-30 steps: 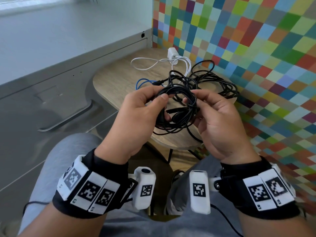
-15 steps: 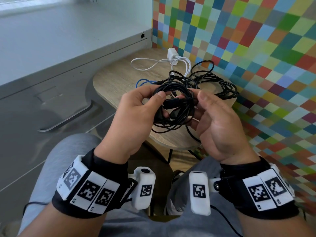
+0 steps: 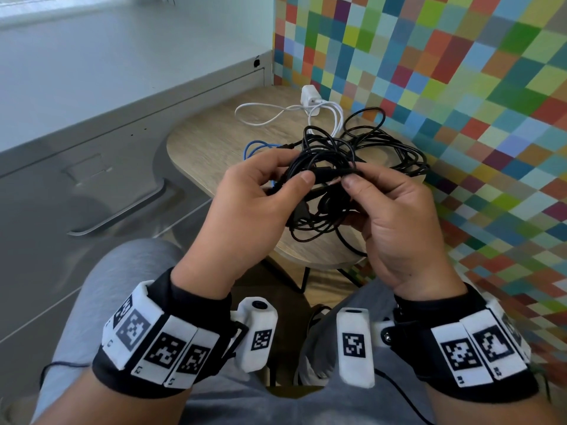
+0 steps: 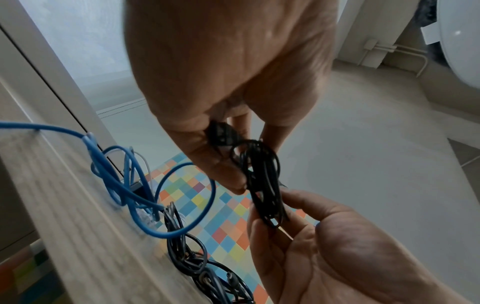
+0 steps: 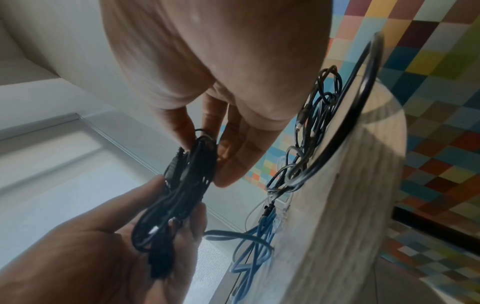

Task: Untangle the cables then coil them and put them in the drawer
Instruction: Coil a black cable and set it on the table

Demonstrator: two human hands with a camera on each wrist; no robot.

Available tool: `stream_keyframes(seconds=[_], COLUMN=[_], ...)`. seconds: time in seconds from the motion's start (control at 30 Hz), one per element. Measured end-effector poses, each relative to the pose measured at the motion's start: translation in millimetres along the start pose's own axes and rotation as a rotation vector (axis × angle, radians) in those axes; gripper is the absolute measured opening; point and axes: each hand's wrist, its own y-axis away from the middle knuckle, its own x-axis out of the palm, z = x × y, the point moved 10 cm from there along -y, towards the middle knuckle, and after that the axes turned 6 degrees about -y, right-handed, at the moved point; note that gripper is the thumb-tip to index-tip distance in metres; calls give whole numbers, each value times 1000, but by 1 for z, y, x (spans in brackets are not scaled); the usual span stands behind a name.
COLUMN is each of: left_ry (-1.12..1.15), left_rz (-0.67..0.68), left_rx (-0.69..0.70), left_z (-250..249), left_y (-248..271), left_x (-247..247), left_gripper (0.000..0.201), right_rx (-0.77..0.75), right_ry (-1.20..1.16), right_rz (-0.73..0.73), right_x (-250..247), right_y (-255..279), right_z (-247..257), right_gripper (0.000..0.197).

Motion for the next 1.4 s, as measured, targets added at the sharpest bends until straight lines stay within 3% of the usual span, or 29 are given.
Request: stream_keyframes(seconds=[0.23,0.43,0.6,0.77,0.93,1.07,1.27,1.4], left_ry=[-43,-69,-276,-74,-6,-5,143,55], left_rz=[-17,-1,-29,29,-41,-7,-170,-295], left_rx=[10,26,123,43,-34,-46,-145,-221], left_z=[-3,-7,-18,-10,1,-1,-2,20], left_y=[1,3,5,2,0,-3,-26,-56], left_x=[-3,0,-1,0,-9,-13,-66,-124], left_gripper=[21,22,25,26,20,18,16,13], right_rx=[4,-37,-50,35,103,131,182,213], right_ry=[-97,43,78,-122,-187,-201,-140,-72], right_rz=[74,-11,-39,3,64,50,47,68], right_x=[8,-1,-8,2,12,17,37,51], right_y=[5,2,-1,1,2,-3,-28,-35], right_z=[3,3,3,-4,-10,-14,-14,-25], right_gripper=[21,16,14,16,26,33,54,40])
